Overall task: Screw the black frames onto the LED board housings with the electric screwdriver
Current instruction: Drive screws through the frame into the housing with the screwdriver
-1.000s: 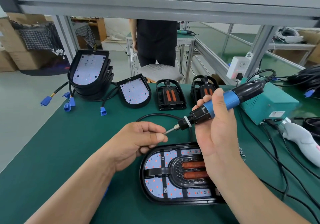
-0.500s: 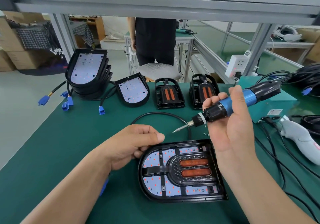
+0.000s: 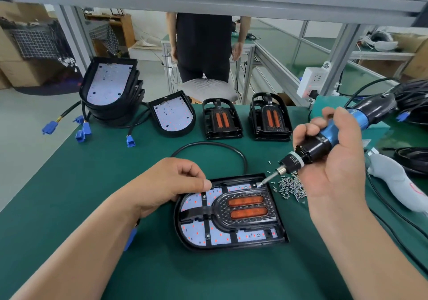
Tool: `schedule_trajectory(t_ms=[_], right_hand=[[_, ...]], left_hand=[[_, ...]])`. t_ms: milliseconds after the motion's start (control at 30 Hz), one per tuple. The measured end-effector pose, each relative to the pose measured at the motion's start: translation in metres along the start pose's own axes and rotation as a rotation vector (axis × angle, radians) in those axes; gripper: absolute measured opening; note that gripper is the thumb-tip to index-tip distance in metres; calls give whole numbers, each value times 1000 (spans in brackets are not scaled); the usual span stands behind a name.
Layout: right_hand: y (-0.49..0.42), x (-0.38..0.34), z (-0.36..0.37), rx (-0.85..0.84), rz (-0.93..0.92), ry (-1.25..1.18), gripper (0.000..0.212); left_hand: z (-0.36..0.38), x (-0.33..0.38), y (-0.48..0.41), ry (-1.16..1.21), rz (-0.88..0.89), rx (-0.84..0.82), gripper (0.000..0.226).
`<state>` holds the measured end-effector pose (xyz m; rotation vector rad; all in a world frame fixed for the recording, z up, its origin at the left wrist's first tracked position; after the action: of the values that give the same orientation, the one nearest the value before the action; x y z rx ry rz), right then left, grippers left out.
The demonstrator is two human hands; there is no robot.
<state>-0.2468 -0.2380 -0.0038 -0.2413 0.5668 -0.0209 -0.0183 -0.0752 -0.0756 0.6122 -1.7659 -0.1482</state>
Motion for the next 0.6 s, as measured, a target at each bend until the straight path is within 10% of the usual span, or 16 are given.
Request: schedule_trajectory(t_ms=[600], right_hand=[[18,-2,16,-391,23,160,15]], left_hand=[[-18,-2,-8,-14,104,130,29]])
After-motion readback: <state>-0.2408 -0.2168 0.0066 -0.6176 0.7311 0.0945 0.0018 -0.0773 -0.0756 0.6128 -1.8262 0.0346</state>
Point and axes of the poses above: each hand's wrist, its own y-axis away from the middle knuckle, its own z-axis out of the palm, x = y × z, the point moved 8 cm from there along -y, towards the middle knuckle, and after that the axes turned 14 degrees about -z, right-handed, at the moved point
